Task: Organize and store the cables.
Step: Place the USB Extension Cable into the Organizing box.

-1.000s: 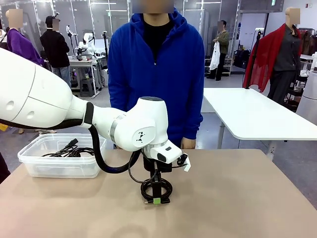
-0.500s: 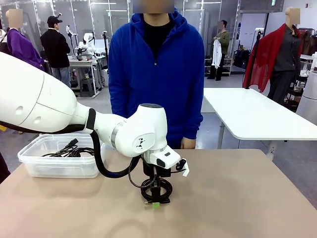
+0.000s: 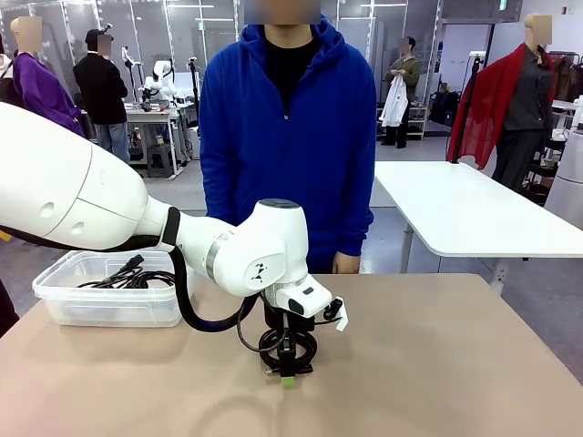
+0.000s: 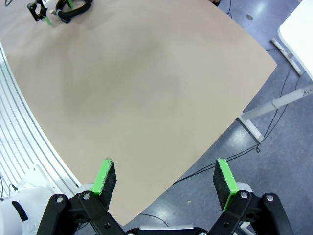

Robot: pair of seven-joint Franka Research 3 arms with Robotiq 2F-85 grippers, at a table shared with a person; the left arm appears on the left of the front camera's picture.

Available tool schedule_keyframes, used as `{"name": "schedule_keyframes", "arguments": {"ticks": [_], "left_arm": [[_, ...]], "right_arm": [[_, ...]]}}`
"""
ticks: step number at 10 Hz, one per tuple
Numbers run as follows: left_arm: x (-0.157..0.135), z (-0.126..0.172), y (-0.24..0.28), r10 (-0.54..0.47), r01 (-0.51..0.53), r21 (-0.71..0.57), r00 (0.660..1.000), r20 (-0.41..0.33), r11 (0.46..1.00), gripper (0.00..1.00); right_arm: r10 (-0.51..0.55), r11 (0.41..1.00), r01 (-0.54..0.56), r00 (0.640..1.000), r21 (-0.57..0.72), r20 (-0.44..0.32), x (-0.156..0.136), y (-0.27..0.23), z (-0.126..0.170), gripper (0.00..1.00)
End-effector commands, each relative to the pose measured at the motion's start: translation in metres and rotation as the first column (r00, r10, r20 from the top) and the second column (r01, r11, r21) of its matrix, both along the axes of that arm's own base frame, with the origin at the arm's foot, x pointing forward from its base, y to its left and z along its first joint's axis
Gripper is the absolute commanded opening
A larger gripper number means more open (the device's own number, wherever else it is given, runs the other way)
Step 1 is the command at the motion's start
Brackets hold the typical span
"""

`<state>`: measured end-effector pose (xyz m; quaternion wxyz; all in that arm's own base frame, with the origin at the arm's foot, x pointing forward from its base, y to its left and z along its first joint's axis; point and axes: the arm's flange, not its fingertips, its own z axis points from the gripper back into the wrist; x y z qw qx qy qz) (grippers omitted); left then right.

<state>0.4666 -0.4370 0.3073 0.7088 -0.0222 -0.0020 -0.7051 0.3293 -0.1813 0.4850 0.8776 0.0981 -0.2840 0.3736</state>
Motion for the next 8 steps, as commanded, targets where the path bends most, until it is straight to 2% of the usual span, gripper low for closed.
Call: {"name": "schedule_keyframes", "arguments": {"ticks": [1,2,4,5,6,8], "left_arm": [[0.0017,0.0040,-0.0011,-0.032,0.032,-0.011,0.999,0.010,0.999,0.14],[0.0012,0.0038,-0.0016,-0.026,0.026,-0.023,1.000,0.002,0.999,0.00],[-0.0002,0.0021,-0.0034,-0.029,0.029,-0.016,1.000,-0.010,0.999,0.00],[-0.0008,0.0027,-0.0039,-0.031,0.031,-0.015,0.999,-0.011,0.999,0.04],[-0.0002,0.0027,-0.0025,-0.022,0.021,-0.016,1.000,-0.013,1.000,0.00],[-0.0010,0.0037,-0.0023,-0.023,0.023,-0.013,1.000,-0.010,1.000,0.00]], "right_arm": [[-0.012,1.000,0.012,1.000,0.004,0.006,0.0012,0.0008,0.0004,1.00],[-0.012,1.000,0.012,1.000,0.004,0.006,0.0012,0.0008,0.0004,1.00],[-0.012,1.000,0.012,1.000,0.004,0.006,0.0012,0.0008,0.0004,1.00],[-0.012,1.000,0.012,1.000,0.004,0.006,0.0012,0.0008,0.0004,1.00],[-0.012,1.000,0.012,1.000,0.004,0.006,0.0012,0.0008,0.0004,1.00],[-0.012,1.000,0.012,1.000,0.004,0.006,0.0012,0.0008,0.0004,1.00]]}}
